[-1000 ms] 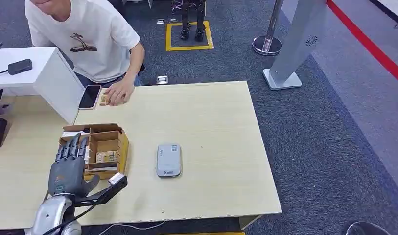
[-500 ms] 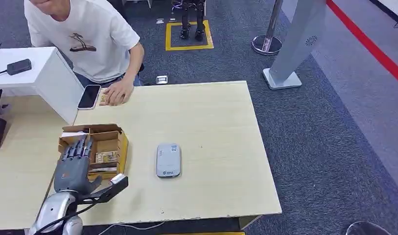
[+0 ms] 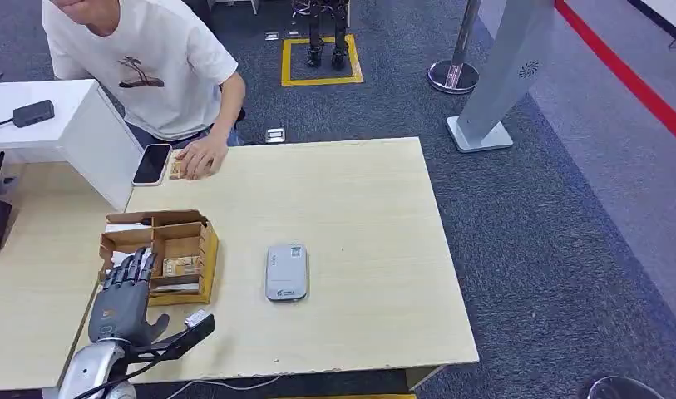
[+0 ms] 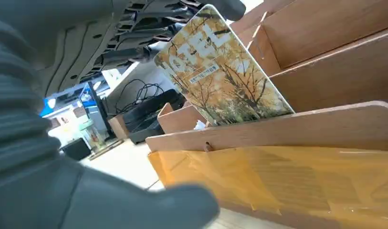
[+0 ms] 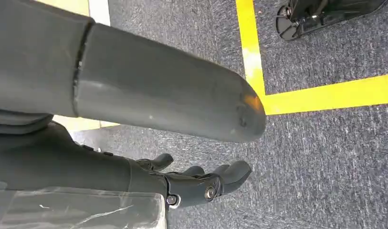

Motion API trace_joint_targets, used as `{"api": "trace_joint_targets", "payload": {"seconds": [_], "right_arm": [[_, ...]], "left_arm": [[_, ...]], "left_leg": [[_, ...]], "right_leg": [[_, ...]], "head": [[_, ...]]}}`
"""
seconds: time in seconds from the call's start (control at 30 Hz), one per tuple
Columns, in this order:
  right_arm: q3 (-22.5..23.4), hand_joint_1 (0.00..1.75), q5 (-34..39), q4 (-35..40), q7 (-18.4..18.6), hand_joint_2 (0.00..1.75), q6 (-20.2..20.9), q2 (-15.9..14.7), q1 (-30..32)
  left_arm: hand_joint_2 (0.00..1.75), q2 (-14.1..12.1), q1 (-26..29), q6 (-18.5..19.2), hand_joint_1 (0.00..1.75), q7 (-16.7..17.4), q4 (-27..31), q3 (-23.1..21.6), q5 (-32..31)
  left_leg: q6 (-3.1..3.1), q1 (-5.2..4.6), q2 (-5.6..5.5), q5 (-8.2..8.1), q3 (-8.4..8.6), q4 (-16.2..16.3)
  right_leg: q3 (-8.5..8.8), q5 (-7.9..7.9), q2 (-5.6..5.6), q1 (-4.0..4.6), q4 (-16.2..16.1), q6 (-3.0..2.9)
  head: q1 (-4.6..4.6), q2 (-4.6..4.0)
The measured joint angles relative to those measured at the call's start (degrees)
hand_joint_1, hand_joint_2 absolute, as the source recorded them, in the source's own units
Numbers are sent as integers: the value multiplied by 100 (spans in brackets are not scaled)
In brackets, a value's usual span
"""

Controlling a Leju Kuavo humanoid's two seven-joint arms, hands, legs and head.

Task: Pass the card to the sensor for recognition and then transmit it.

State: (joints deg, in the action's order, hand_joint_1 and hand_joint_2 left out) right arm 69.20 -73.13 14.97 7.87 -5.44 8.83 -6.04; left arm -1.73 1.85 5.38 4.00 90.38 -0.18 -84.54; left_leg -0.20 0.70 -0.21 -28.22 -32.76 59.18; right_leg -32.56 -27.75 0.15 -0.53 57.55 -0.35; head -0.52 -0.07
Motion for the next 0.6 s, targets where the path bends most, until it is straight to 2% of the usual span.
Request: {"api": "trace_joint_targets", "payload": {"seconds": [0.6], "right_arm": [[-6, 0, -107, 0, 37, 0, 28, -17, 0]], "left_arm": [[175, 2, -73, 35, 175, 0, 15, -2, 15]], "left_leg": [[0, 0, 0, 0, 1, 0]], "right_leg": [[0, 0, 1, 0, 0, 0]], "head": [[0, 0]]}}
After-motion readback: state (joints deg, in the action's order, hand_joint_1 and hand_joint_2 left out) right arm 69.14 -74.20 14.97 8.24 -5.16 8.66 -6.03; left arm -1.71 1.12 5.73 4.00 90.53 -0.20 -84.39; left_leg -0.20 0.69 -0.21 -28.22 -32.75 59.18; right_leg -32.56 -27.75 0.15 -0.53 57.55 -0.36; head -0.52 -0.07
